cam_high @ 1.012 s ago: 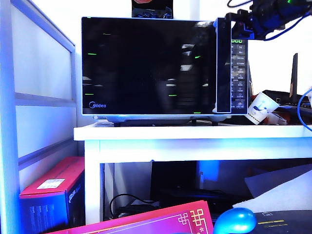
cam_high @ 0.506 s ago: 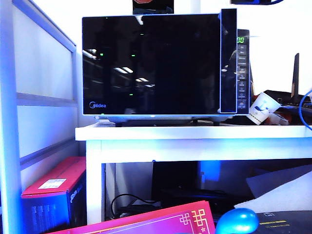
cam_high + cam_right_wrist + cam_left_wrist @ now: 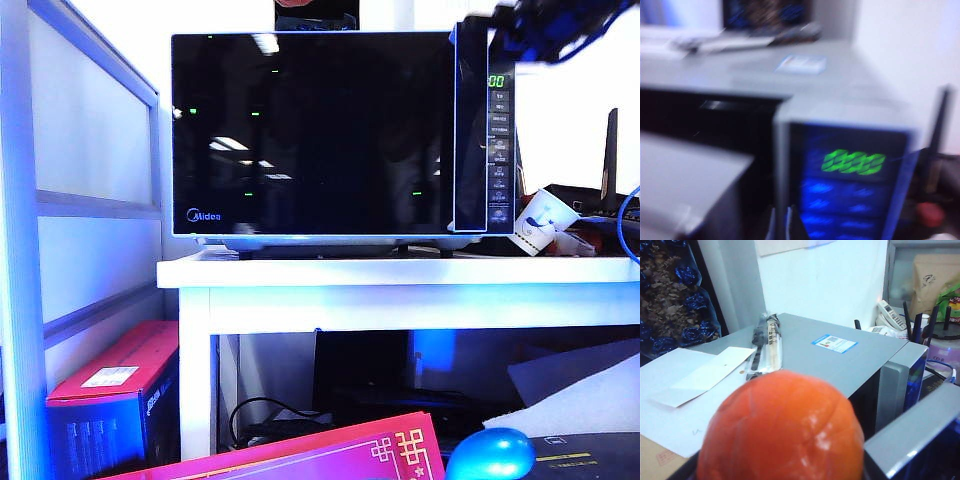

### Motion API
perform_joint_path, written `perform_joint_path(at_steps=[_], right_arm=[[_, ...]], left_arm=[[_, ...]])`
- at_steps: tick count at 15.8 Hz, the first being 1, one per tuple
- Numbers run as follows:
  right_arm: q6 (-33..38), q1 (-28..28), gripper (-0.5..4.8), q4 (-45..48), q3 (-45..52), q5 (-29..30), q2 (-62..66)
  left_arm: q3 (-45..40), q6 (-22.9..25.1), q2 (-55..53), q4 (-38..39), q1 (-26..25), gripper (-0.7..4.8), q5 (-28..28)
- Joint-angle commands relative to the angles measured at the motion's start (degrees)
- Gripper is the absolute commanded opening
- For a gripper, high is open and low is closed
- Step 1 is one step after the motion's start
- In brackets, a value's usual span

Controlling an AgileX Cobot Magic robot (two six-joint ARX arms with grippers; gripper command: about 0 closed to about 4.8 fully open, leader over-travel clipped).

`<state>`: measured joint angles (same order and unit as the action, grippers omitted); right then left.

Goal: Open the microwave door, place the orange inside the microwave, then close the microwave door.

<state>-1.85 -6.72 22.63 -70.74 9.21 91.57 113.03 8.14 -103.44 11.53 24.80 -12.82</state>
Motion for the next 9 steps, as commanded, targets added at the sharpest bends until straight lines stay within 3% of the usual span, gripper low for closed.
perform_joint_path(at_steps=[1, 7, 9], right_arm=[[-0.11, 0.0, 0.49, 1.62, -0.35, 4.96, 0.28], [-0.09, 0.0, 0.49, 1.81, -0.39, 17.75, 0.22], [-0.09, 0.0, 0.48, 1.57, -0.39, 18.82, -0.02]], left_arm=[[0.28, -0.02, 0.28, 0.37, 0.11, 1.91, -0.04], [0.28, 0.0, 0.28, 0.79, 0.11, 1.91, -0.02], [0.28, 0.0, 0.28, 1.25, 0.11, 1.91, -0.02]])
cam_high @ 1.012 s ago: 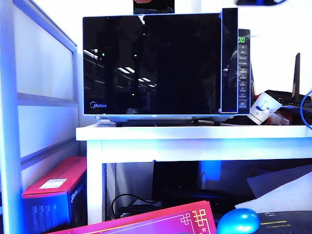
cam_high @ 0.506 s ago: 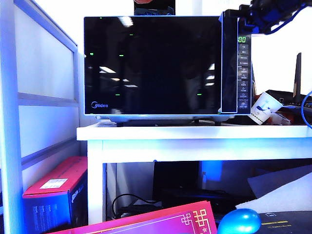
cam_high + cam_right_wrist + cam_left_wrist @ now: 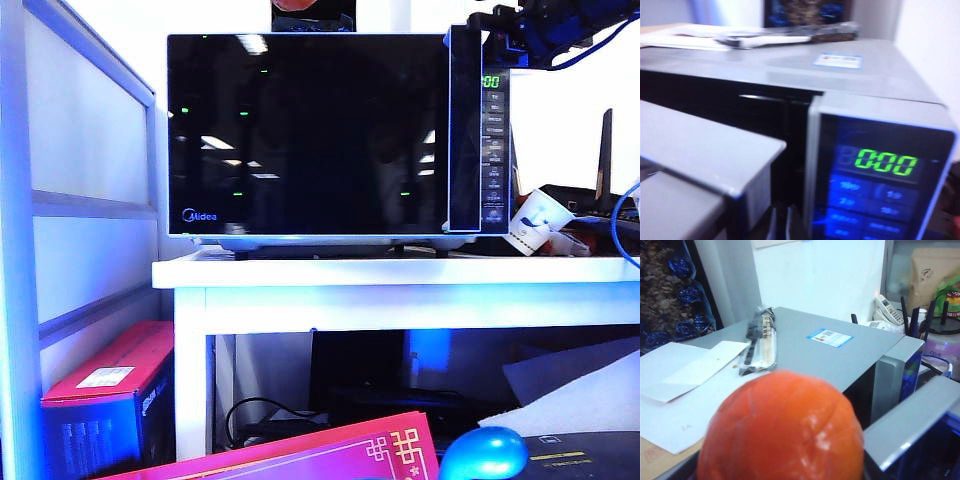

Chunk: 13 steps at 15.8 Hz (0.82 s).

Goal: Open the microwave door, place the orange inside the microwave, then close the microwave door.

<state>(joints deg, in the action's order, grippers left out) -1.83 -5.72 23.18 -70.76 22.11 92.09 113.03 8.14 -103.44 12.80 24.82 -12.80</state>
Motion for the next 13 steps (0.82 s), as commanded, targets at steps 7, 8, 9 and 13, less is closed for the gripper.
perform_joint_path(at_steps=[7, 8, 9, 13], right_arm=[[-0.15, -1.01, 0.12, 2.36, -0.37, -2.49, -1.42], [-0.13, -1.01, 0.12, 2.36, -0.37, 0.09, -1.42], [-0.13, -0.98, 0.12, 2.36, -0.37, 2.38, -1.42], [-0.11, -0.7, 0.12, 2.23, -0.5, 7.85, -2.32]], left_arm=[[0.28, 0.02, 0.28, 0.02, 0.09, 1.91, -0.07], [0.28, 0.02, 0.28, 0.0, 0.09, 1.91, -0.04], [0.28, 0.02, 0.28, 0.0, 0.09, 1.91, -0.04], [0.28, 0.04, 0.28, -0.02, 0.07, 1.91, -0.02]])
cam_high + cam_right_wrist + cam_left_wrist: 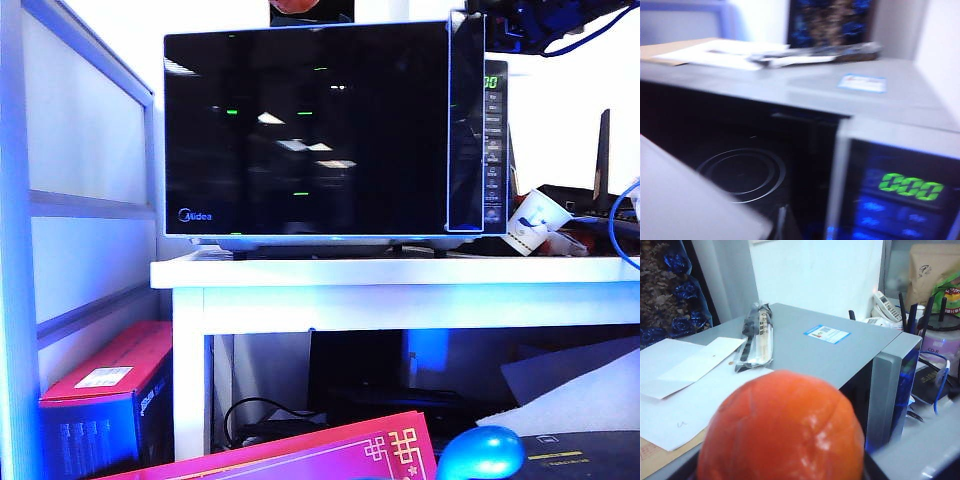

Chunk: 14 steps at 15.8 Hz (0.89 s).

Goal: Open the microwave door, place the orange inside the microwave, then close the microwave door.

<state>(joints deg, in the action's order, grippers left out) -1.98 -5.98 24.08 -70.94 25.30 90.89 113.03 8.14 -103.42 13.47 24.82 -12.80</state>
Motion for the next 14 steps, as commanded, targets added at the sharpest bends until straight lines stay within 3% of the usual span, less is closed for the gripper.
perform_joint_path(at_steps=[1, 14], right_arm=[[0.07, -0.2, 0.12, 1.03, -0.39, 5.33, -1.84], [4.74, 0.59, 0.12, -6.36, -6.51, 21.22, -6.34]], left_arm=[[0.28, 0.04, 0.26, -0.7, 0.07, 1.91, -0.02], [0.28, 0.02, 0.26, -0.66, 0.07, 1.91, 0.11]])
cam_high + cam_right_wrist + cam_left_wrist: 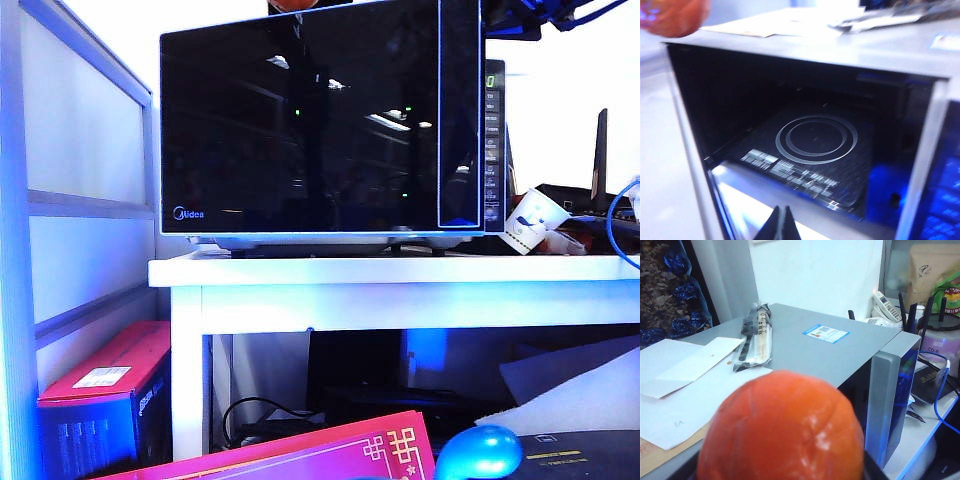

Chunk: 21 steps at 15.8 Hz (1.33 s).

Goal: Open the microwave door, place the orange inside the microwave, then close the microwave door.

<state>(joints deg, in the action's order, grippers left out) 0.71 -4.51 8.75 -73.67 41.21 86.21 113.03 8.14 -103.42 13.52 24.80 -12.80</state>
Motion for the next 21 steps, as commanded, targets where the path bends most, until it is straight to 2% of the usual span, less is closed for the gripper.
perform_joint_path(at_steps=[1, 2, 5, 6, 9, 11, 13, 16, 19, 21], right_arm=[[2.51, -0.87, 0.12, 9.07, -4.44, 5.44, -1.66], [2.49, -0.87, 0.12, 9.07, -5.25, 4.85, -1.66], [2.27, -0.9, 0.12, 10.8, -5.88, -3.45, -1.66], [2.29, -0.92, 0.12, 10.6, -5.88, -4.59, -1.66], [2.27, -1.01, 0.12, 10.36, -5.86, -3.13, -1.66], [2.27, -1.01, 0.12, 10.38, -5.88, -5.51, -1.66], [1.97, -0.98, 0.12, 9.77, -5.86, -11.04, -1.66], [-3.21, -0.98, 0.12, 2.54, -5.86, -16.06, -1.57], [-3.98, -0.94, 0.12, 0.17, -5.86, -15.93, -1.44], [-4.0, -0.94, 0.12, 0.04, -5.86, -13.14, -1.44]], left_arm=[[0.28, 0.02, 0.24, -0.7, 0.09, 1.91, 0.11], [0.28, 0.02, 0.24, -0.28, 0.09, 1.91, 0.11], [0.28, 0.02, 0.15, 3.26, 0.09, 1.91, 0.11], [0.28, 0.0, -0.09, 5.4, 0.09, 1.91, 0.13], [0.26, 0.0, -1.84, 7.34, 0.11, 1.91, 0.04], [0.26, -0.02, -2.23, 7.5, 0.11, 1.91, -0.02], [0.26, 0.0, -2.54, 7.54, 0.11, 1.91, 0.0], [0.26, -0.02, -2.78, 8.83, 0.11, 1.91, -0.02], [0.26, 0.0, -2.73, 11.61, 0.11, 1.91, 0.02], [0.28, 0.0, -2.43, 13.88, 0.11, 1.91, -0.02]])
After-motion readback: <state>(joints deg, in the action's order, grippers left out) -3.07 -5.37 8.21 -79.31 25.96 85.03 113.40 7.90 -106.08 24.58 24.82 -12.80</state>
